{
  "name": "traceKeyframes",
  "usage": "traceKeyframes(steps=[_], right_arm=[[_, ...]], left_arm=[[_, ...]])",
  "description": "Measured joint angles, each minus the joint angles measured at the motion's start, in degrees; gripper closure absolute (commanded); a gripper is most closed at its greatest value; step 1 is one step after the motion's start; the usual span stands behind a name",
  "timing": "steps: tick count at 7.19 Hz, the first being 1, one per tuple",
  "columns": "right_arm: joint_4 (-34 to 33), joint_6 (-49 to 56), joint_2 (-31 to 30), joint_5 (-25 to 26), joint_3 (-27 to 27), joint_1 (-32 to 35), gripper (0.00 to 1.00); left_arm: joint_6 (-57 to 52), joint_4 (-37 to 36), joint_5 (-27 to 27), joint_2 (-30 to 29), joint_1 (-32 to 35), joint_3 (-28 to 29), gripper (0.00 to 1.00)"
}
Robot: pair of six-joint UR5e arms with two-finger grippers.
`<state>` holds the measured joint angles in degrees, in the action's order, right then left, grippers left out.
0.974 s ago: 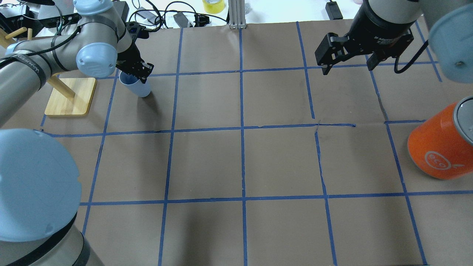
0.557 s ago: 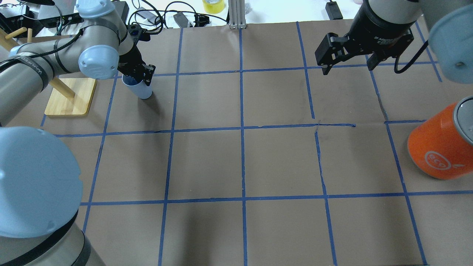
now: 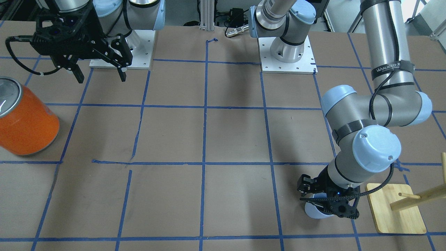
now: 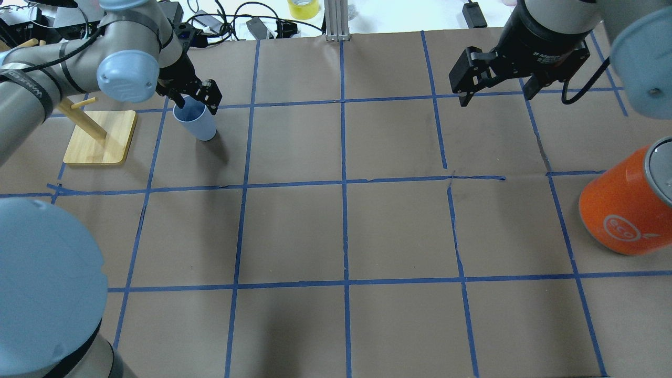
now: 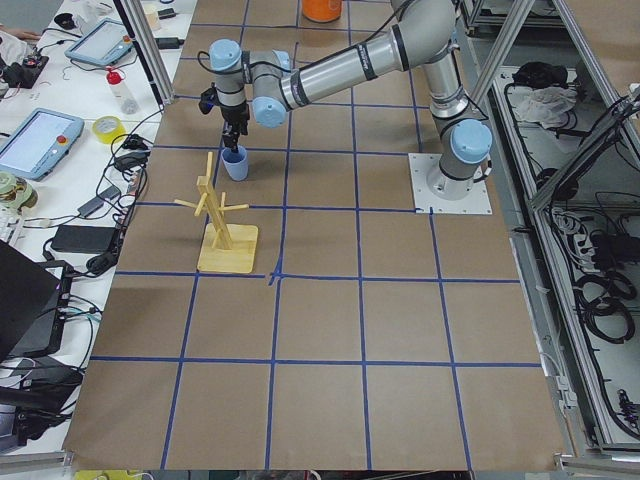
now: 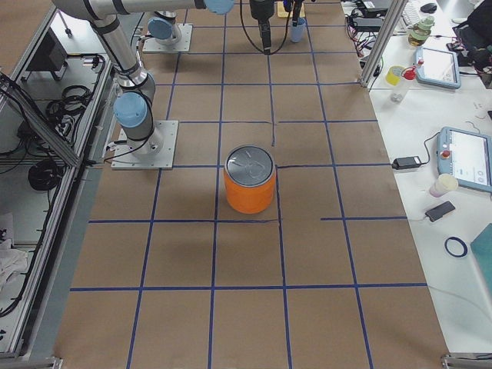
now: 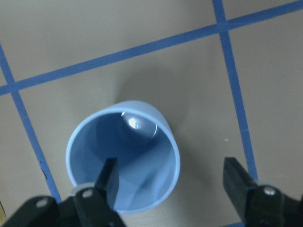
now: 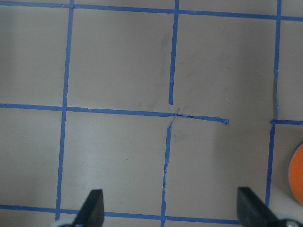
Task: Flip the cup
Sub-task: 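Open the left gripper and raise it away from the cup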
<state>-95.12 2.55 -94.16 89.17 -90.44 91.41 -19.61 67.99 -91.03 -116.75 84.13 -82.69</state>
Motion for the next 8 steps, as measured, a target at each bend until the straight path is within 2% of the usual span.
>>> traceKeyframes(steps=[4,6,8], right_arm=[[-0.46,-0.08,0.37,-0.23,0.86,-0.06,0.00],[-0.34,-0.09,1.86,-0.35,3.11,-0.15,0.00],[0.27,-0.09,3.44,-0.17,4.98,-0.18,0.00]], left_arm=[[7.07,20.02,-0.04,16.48,3.95,1.32,0.13],[9.18,22.89,-0.02,24.17,6.04,-0.58,0.13],[9.55,23.26,-0.03,27.36,6.73,-2.75,0.13]])
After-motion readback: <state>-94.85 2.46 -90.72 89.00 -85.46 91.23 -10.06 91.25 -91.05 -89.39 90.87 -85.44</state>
